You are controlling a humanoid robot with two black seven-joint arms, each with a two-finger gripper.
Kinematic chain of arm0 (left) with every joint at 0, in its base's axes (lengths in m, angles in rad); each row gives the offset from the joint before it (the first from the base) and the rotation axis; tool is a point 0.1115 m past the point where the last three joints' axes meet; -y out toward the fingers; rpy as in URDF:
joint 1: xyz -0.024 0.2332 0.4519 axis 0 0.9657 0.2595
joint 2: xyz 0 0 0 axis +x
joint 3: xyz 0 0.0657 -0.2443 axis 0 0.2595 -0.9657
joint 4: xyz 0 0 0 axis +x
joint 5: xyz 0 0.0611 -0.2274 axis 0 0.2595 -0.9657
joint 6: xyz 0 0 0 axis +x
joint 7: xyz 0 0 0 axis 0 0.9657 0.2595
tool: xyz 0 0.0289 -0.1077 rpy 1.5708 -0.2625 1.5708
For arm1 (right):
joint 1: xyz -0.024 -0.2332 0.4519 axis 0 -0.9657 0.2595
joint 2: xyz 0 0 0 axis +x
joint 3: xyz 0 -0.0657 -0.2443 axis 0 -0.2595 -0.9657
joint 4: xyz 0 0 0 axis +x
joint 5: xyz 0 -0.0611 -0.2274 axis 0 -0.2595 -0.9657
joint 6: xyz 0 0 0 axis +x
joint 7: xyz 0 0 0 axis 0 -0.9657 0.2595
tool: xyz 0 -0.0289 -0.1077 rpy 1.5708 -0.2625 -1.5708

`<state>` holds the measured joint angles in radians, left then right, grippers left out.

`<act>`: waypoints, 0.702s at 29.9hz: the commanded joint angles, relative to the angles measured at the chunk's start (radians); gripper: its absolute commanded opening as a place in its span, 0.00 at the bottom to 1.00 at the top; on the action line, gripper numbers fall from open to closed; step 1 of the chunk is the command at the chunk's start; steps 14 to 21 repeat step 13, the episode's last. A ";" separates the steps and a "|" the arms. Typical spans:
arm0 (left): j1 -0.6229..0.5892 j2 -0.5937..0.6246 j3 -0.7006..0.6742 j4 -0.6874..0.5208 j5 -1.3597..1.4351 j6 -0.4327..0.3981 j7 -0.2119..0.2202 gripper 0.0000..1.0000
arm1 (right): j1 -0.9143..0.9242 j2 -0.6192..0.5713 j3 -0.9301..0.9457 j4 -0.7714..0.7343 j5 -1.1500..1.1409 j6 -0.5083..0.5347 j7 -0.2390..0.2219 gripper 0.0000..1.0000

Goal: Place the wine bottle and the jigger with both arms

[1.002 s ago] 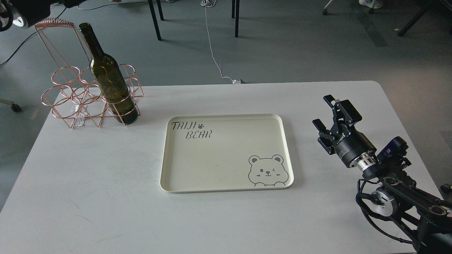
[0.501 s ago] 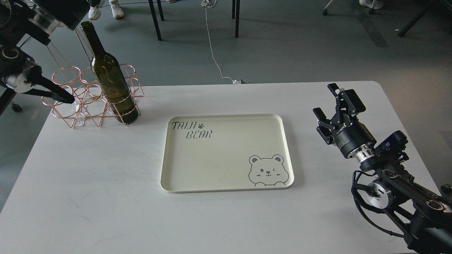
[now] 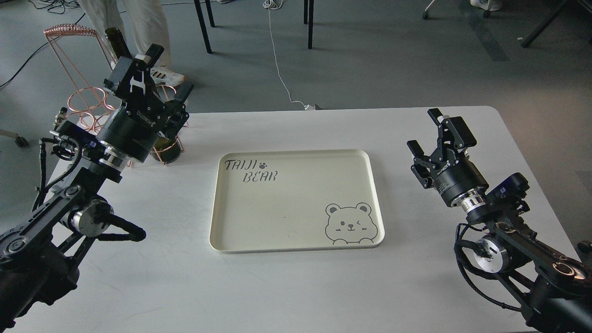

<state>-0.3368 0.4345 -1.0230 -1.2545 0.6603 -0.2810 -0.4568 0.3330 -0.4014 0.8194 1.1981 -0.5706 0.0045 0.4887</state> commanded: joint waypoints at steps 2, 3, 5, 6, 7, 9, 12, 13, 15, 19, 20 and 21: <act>0.076 -0.048 -0.019 0.007 0.001 -0.001 0.004 0.98 | -0.005 0.015 0.000 -0.003 0.000 0.000 0.000 0.99; 0.088 -0.057 -0.019 0.009 0.001 -0.001 0.004 0.98 | -0.006 0.015 0.000 -0.003 0.000 0.000 0.000 0.99; 0.110 -0.074 -0.019 0.009 0.002 -0.001 0.004 0.98 | -0.006 0.019 0.000 -0.003 0.000 0.000 0.000 0.99; 0.119 -0.082 -0.020 0.009 0.002 -0.003 0.004 0.98 | -0.006 0.026 0.000 -0.003 0.000 0.000 0.000 0.99; 0.127 -0.089 -0.022 0.009 0.004 -0.003 0.004 0.98 | -0.006 0.033 0.000 -0.003 0.000 0.000 0.000 0.99; 0.131 -0.099 -0.031 0.009 0.007 -0.003 0.004 0.98 | -0.006 0.039 0.000 -0.003 0.000 0.000 0.000 0.99; 0.131 -0.103 -0.034 0.009 0.009 -0.003 0.006 0.98 | -0.006 0.039 0.000 -0.002 0.000 0.000 0.000 0.99; 0.131 -0.105 -0.034 0.009 0.009 -0.003 0.006 0.98 | -0.006 0.039 0.000 -0.002 0.000 0.000 0.000 0.99; 0.131 -0.105 -0.034 0.009 0.009 -0.003 0.006 0.98 | -0.006 0.039 0.000 -0.002 0.000 0.000 0.000 0.99; 0.131 -0.105 -0.034 0.009 0.009 -0.003 0.006 0.98 | -0.006 0.039 0.000 -0.002 0.000 0.000 0.000 0.99; 0.131 -0.105 -0.034 0.009 0.009 -0.003 0.006 0.98 | -0.006 0.039 0.000 -0.002 0.000 0.000 0.000 0.99; 0.131 -0.105 -0.034 0.009 0.009 -0.003 0.006 0.98 | -0.006 0.039 0.000 -0.002 0.000 0.000 0.000 0.99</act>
